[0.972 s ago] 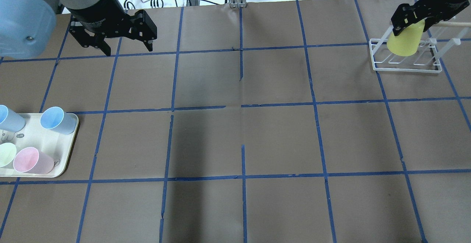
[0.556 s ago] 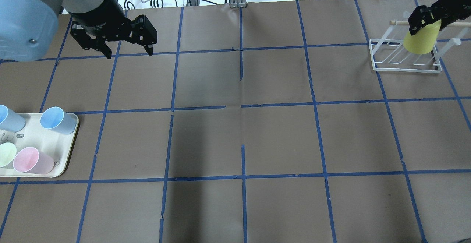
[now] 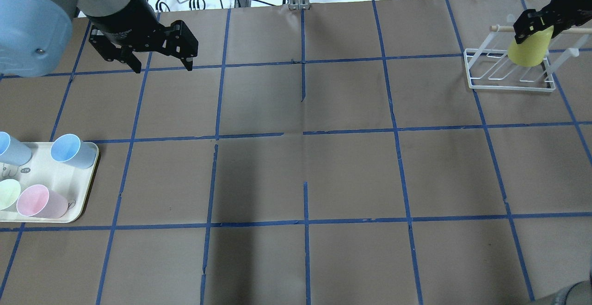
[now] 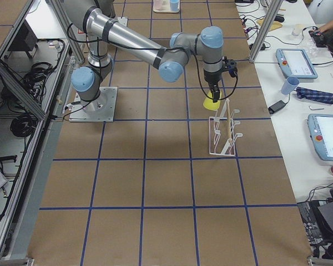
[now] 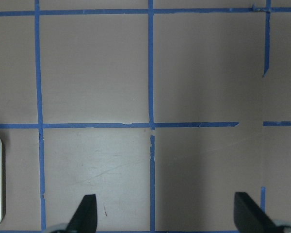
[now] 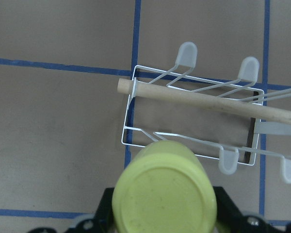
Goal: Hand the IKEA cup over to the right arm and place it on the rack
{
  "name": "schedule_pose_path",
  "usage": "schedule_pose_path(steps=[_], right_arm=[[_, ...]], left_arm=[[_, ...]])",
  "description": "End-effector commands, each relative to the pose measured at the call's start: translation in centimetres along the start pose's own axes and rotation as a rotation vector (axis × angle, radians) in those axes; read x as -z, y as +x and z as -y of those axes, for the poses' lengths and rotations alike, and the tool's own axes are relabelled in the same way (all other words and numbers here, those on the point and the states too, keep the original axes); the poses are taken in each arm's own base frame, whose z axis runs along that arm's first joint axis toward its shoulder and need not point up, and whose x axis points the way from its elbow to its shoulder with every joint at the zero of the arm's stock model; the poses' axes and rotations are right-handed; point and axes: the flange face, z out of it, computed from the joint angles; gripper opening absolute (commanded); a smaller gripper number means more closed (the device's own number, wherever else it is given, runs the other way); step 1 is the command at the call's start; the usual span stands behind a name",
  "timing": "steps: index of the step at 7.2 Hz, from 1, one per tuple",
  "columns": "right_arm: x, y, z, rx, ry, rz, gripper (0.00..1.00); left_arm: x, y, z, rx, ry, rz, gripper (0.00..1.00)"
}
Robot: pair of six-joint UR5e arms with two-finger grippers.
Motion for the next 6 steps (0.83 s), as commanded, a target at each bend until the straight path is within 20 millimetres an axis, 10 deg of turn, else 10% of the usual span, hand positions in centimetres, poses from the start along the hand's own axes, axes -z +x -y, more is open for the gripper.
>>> schedule_pose_path(steps=[1, 6], right_arm=[[-1.8, 0.3, 0.5, -0.008, -0.002, 0.001, 0.54], [-4.4, 0.9, 0.6, -0.012, -0.032, 0.016, 0.54]], left_arm=[[0.0, 0.0, 0.0, 0.002, 0.0, 0.0, 1.0], [-0.1, -0.1, 0.0, 0.002, -0.002, 0.004, 1.0]])
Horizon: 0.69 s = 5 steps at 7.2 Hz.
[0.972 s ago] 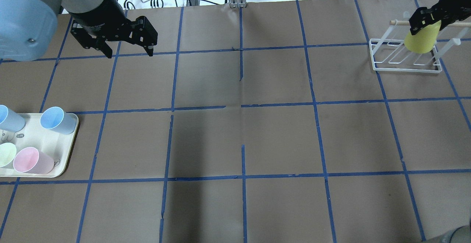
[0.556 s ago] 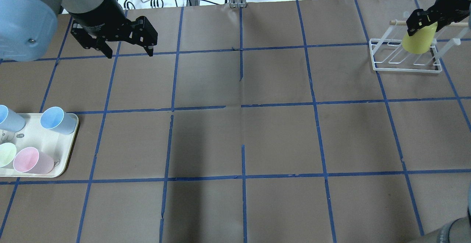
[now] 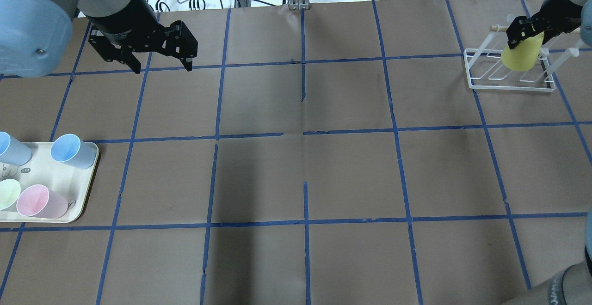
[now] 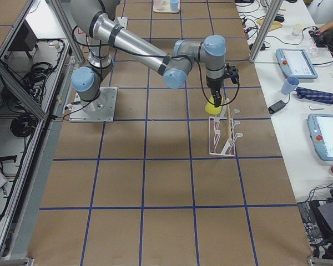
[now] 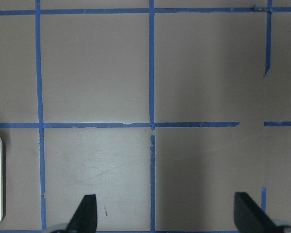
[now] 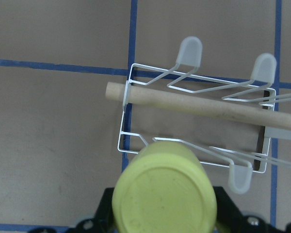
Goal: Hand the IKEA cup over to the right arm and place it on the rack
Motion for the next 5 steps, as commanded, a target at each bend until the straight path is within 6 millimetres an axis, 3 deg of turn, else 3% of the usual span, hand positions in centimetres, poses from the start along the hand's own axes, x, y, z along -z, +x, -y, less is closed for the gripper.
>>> schedule_pose_path(steps=[1, 4, 5], right_arm=[[-2.0, 0.4, 0.0, 0.001, -0.027, 0.013, 0.54], [-3.1, 0.9, -0.1, -0.007, -0.031, 0.014, 0.58], [-3.3, 0.8, -0.1, -0.007, -0.034, 0.016, 0.64]], left_arm=[[0.1, 0.0, 0.0, 0.0, 0.001, 0.0, 1.0], [0.1, 0.0, 0.0, 0.003, 0.001, 0.002, 1.0], [0.1, 0.0, 0.0, 0.003, 0.001, 0.0, 1.0]])
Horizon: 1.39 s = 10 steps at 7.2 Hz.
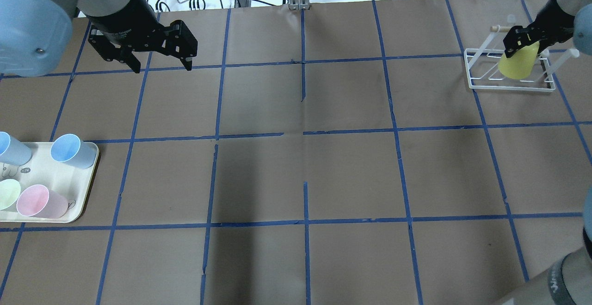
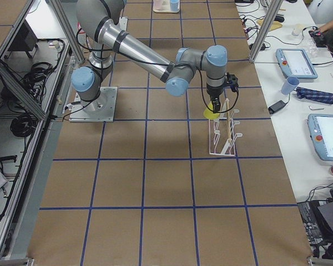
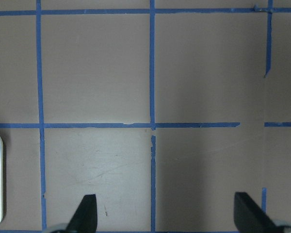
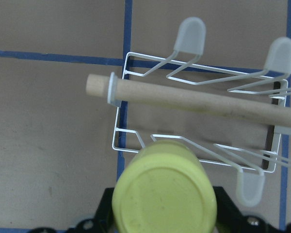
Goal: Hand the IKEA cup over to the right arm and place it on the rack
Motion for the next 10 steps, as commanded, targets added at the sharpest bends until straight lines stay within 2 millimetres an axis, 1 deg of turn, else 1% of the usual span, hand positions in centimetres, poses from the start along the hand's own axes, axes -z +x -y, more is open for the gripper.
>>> schedule_pose_path(steps=[1, 2, 3, 4, 5, 6, 7, 9, 10], right_arm=[[-0.5, 0.0, 0.0, -0.003, -0.004, 0.004, 0.75], [-1.0, 0.1, 0.1, 0.0, -0.009, 0.007, 0.97], [-1.1, 0.1, 0.1, -0.003, -0.014, 0.008, 1.0], [-0.9, 0.1, 0.1, -0.005, -0.012, 0.005, 1.0], [0.0, 0.1, 0.2, -0.006, -0.007, -0.001, 1.0], [1.7, -0.3, -0.2, -0.006, -0.005, -0.004, 1.0], [4.1, -1.2, -1.2, -0.012, -0.035, 0.013, 1.0], [10.9, -3.9, -5.0, -0.017, -0.117, 0.058, 1.0], [13.3, -6.2, -6.4, -0.045, -0.152, 0.075, 1.0]], left_arm=[[0.0, 0.0, 0.0, 0.001, 0.001, -0.001, 1.0], [0.0, 0.0, 0.0, 0.001, 0.001, 0.001, 1.0], [0.1, 0.0, 0.0, 0.001, 0.003, 0.001, 1.0], [0.1, 0.0, 0.0, 0.001, 0.003, 0.001, 1.0], [0.1, 0.0, 0.0, 0.002, 0.001, 0.001, 1.0], [0.1, 0.0, 0.0, 0.001, 0.003, 0.001, 1.0], [0.2, 0.0, 0.0, 0.001, 0.004, 0.001, 1.0], [0.1, 0.0, -0.1, 0.001, 0.003, -0.001, 1.0], [0.1, 0.0, -0.1, 0.001, 0.003, -0.001, 1.0]])
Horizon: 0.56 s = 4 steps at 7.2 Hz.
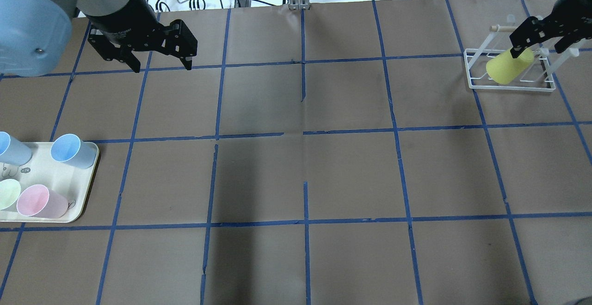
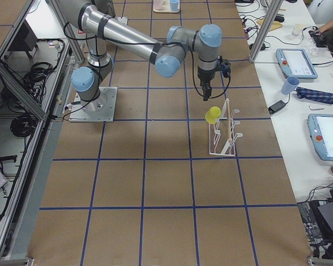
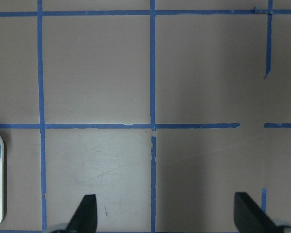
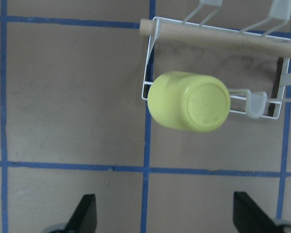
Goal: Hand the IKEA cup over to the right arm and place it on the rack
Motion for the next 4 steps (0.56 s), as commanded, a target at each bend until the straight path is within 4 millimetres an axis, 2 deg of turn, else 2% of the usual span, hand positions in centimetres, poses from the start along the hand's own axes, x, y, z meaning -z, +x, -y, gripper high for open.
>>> schedule_pose_path(steps=[1, 3, 4], right_arm=[[4.7, -6.0, -3.7, -0.041, -0.065, 0.032, 1.0], [6.3, -14.8, -4.9, -0.058, -0.07, 0.031, 1.0], [7.2, -19.0, -6.3, -0.034, -0.077, 0.033, 1.0]], left_arm=[[0.0, 0.0, 0.0, 0.0, 0.0, 0.0, 1.0], [0.0, 0.0, 0.1, 0.0, 0.001, 0.0, 1.0], [0.1, 0.0, 0.1, 0.0, 0.004, 0.0, 1.0]])
